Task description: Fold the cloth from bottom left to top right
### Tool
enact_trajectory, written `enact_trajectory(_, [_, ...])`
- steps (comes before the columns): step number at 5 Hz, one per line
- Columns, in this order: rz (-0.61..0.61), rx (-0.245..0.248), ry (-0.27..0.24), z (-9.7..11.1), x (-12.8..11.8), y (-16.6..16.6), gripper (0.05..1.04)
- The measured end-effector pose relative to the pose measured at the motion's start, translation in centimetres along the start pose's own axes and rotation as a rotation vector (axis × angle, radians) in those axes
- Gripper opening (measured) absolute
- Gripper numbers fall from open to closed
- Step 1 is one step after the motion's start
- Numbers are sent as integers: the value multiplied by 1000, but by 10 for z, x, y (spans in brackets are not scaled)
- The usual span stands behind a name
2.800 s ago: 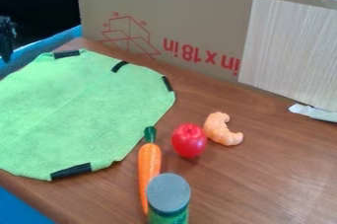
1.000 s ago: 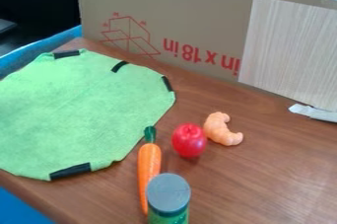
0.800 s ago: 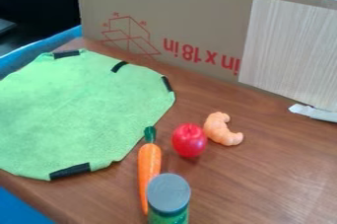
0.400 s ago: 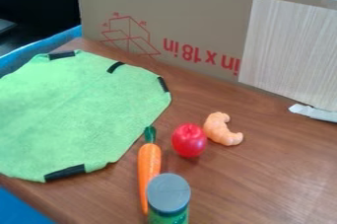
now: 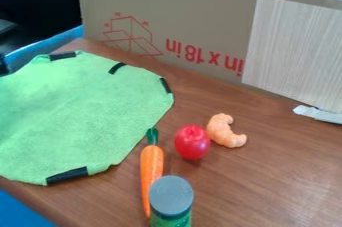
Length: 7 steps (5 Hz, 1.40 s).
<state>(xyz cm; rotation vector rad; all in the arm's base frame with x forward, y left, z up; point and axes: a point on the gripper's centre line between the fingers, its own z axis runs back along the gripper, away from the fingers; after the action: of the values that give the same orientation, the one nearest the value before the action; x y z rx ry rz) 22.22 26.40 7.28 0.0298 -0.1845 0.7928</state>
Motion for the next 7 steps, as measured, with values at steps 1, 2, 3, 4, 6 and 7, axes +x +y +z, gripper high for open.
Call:
enact_trajectory(1, [17, -5, 35, 2, -2, -23, 62])
enact_trajectory(2, [34, 16, 68, 1, -8, -58, 62])
enact_trajectory(3, [41, 24, 87, 2, -17, -93, 61])
enact_trajectory(4, [31, -20, 79, 19, -27, -129, 58])
enact_trajectory(6, [92, -68, 55, 35, -21, -188, 58])
enact_trajectory(7, [140, -50, 47, 20, -9, -206, 58])
